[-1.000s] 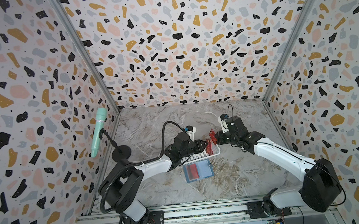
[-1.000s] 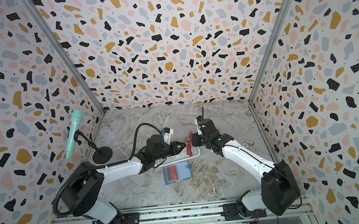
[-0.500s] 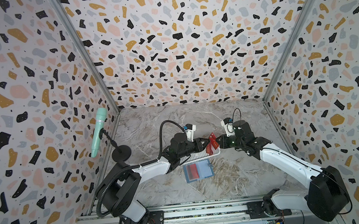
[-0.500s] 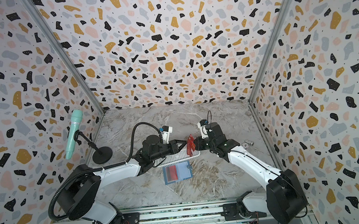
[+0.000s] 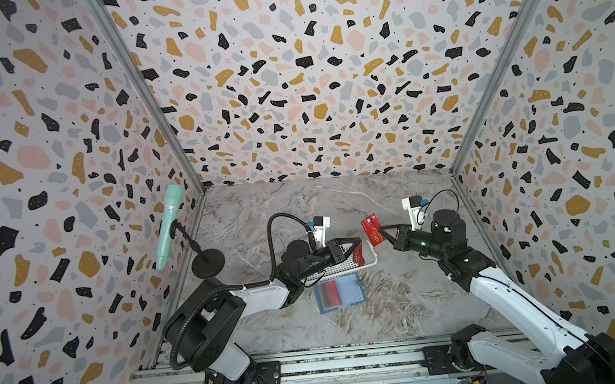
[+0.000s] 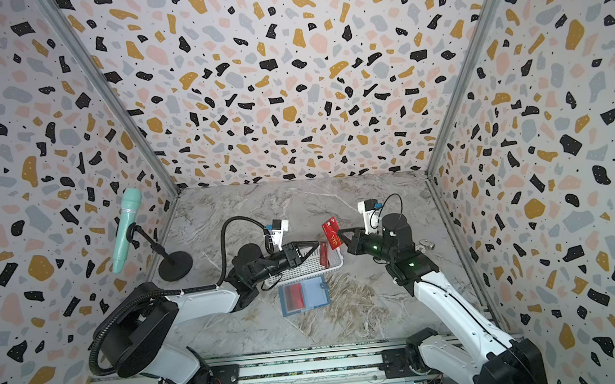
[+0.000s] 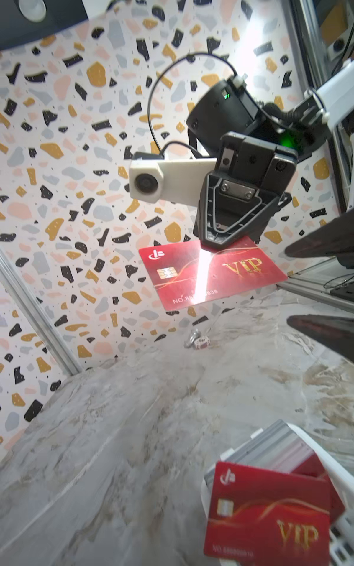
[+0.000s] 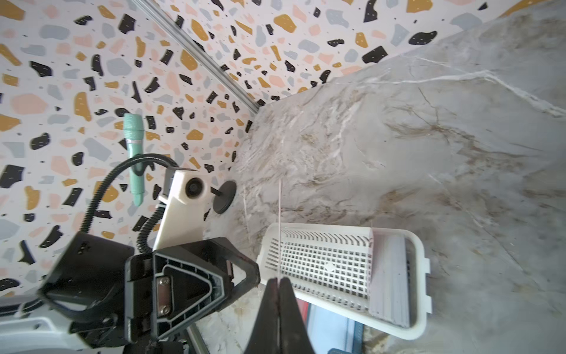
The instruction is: Put the credit cards into the card holder
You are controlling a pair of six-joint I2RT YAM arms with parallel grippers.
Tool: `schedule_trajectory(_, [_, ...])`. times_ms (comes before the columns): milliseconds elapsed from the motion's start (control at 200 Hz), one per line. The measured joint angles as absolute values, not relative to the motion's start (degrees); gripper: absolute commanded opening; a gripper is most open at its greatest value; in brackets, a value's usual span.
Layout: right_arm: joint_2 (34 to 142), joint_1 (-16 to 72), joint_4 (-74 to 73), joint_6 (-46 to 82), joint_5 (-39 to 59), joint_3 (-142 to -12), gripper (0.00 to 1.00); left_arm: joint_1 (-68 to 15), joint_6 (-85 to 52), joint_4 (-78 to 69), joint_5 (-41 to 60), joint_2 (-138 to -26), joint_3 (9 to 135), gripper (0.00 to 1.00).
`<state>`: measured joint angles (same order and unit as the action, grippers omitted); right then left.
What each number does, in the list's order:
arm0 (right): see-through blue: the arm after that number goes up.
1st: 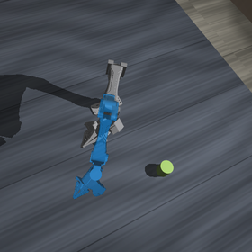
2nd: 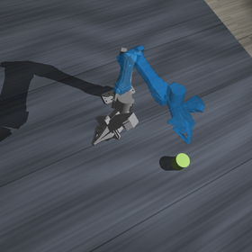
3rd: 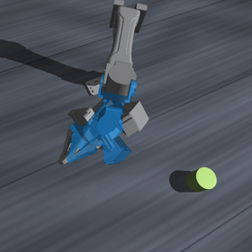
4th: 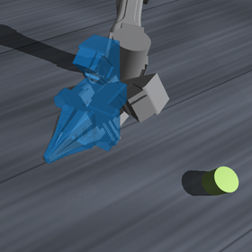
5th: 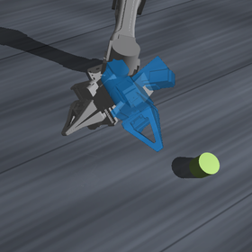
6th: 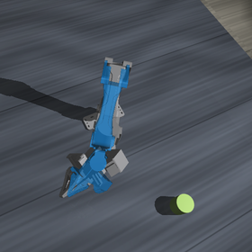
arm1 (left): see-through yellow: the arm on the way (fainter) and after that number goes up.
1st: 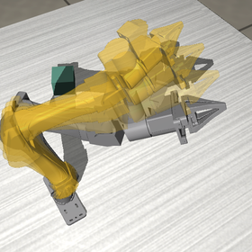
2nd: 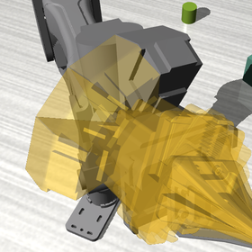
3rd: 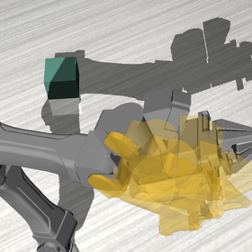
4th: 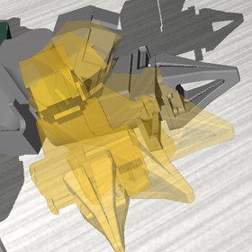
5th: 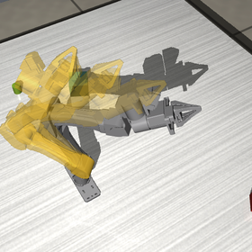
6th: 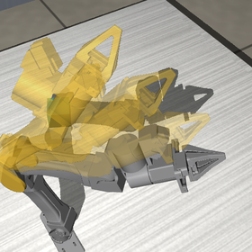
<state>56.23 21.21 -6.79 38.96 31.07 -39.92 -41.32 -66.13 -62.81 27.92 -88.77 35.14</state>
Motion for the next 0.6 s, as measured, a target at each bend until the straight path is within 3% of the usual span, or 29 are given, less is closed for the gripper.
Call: schedule_trajectory(601, [55.5, 21.2, -20.3, 48.8, 40.5, -35.0, 0.0, -41.9, -76.6, -78.6, 29.8, -94.3, 35.3, 0.25])
